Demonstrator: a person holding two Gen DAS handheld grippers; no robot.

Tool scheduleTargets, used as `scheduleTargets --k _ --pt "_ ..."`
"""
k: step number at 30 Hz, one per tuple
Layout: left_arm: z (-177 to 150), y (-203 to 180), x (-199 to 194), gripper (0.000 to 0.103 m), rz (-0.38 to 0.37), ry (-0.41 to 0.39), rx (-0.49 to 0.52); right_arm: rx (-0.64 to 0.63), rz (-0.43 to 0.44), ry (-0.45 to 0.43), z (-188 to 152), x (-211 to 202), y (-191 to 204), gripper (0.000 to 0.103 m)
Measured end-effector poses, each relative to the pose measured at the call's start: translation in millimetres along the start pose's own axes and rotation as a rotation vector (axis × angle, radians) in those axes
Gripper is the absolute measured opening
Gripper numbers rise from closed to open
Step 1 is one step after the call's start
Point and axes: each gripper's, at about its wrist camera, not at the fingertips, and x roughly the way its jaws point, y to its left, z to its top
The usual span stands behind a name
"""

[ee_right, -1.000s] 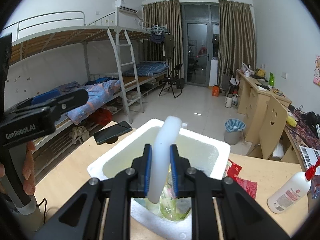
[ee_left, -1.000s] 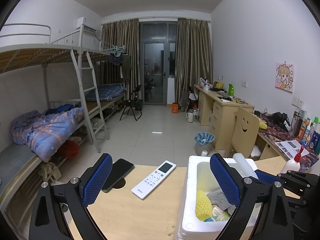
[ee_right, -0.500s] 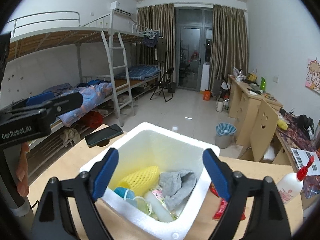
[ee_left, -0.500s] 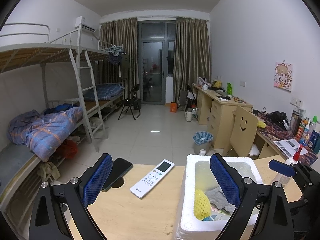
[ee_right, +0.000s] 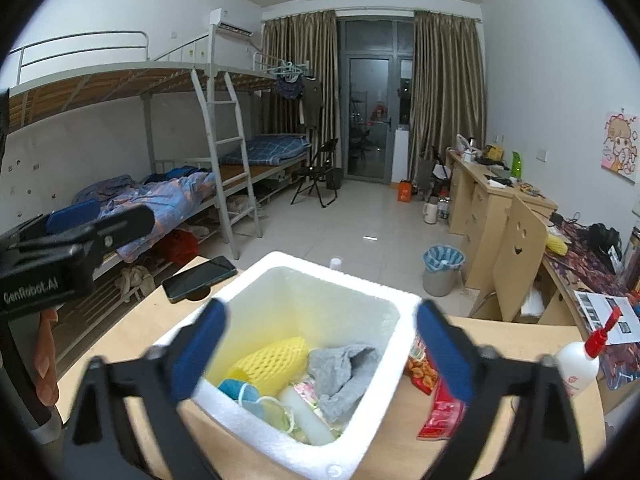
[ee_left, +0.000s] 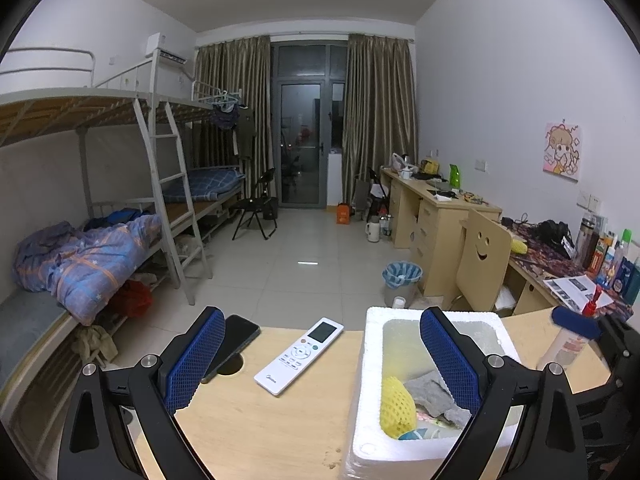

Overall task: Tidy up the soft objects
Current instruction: 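Withdraw both open tools up from the foam box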

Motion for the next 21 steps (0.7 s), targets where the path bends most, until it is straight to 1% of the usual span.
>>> scheduleTargets --k 2,5,10,14,16,18,21 --pt "-1.0 -2.8 -0.8 0.098 -0.005 -0.005 0.007 0.004 -0.013 -0.013 0.6 -3.2 -1.9 0.103" --pt "-3.4 -4.7 -3.1 0.101 -0.015 -0.005 0.004 0.011 -0.025 -0.023 2.5 -8.2 -6.3 0.103" --pt "-5.1 -7.5 -2.9 0.101 -0.029 -0.003 0.010 0.050 -0.055 -0.037 8.0 -15.3 -20.3 0.103" --pt "-8.3 -15.2 -2.4 0.101 -0.070 -0.001 0.020 0.057 -0.082 -0.044 9.2 -20.1 -23.5 0.103" --pt "-9.8 -19.4 -2.3 0.101 -0.085 0.001 0.027 0.058 -0.114 -0.042 9.1 -21.9 -24.6 0.103" --pt "-10.3 -22.6 -1.9 0.101 -0.077 -0.001 0.035 0.064 -0.134 -0.043 8.8 -23.3 -26.4 0.103" --pt "-10.0 -18.9 -2.1 0.101 -0.080 -0.001 0.012 0.072 -0.129 -0.046 9.2 -25.7 -28.4 0.103"
